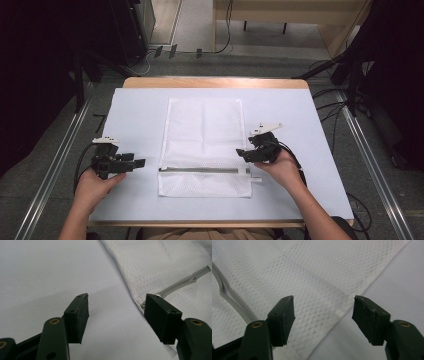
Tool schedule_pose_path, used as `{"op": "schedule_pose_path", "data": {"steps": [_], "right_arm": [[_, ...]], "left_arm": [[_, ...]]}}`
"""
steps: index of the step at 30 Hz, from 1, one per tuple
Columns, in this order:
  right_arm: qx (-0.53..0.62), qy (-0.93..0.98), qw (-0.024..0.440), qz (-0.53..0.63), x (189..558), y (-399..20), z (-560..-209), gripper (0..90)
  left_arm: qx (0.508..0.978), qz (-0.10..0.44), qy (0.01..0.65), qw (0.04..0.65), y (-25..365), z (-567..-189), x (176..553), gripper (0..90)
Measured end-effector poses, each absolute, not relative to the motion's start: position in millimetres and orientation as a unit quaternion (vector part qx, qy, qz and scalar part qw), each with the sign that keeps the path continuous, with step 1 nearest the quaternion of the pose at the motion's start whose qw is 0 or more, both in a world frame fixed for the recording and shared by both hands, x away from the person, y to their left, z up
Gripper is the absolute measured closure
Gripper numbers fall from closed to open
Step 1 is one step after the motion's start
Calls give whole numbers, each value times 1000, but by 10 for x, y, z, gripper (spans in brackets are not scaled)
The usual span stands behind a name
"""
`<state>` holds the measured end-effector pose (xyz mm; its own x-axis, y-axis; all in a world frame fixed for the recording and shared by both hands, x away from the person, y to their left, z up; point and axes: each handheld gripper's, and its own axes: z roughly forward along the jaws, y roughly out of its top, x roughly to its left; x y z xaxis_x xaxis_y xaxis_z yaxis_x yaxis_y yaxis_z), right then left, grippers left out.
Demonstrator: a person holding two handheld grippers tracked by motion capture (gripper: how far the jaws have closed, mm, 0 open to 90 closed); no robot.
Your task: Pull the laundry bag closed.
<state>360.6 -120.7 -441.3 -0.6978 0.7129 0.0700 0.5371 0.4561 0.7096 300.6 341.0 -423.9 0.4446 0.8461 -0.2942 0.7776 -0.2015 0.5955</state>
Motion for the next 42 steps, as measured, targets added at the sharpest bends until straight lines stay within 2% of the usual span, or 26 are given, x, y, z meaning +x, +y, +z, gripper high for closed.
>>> {"op": "schedule_pose_path", "data": {"steps": [27,33,42], "right_arm": [[350,854,98,372,3551,-998,-4388,416],[341,859,103,367,3553,-930,-4383,425],[326,865,83,372,3520,-716,-4346,463]], "left_arm": [[784,55,511,349,3341,-4230,2960,368],[783,57,509,353,3343,-4223,2953,378],[785,60,504,355,3304,-4221,2923,425]]}}
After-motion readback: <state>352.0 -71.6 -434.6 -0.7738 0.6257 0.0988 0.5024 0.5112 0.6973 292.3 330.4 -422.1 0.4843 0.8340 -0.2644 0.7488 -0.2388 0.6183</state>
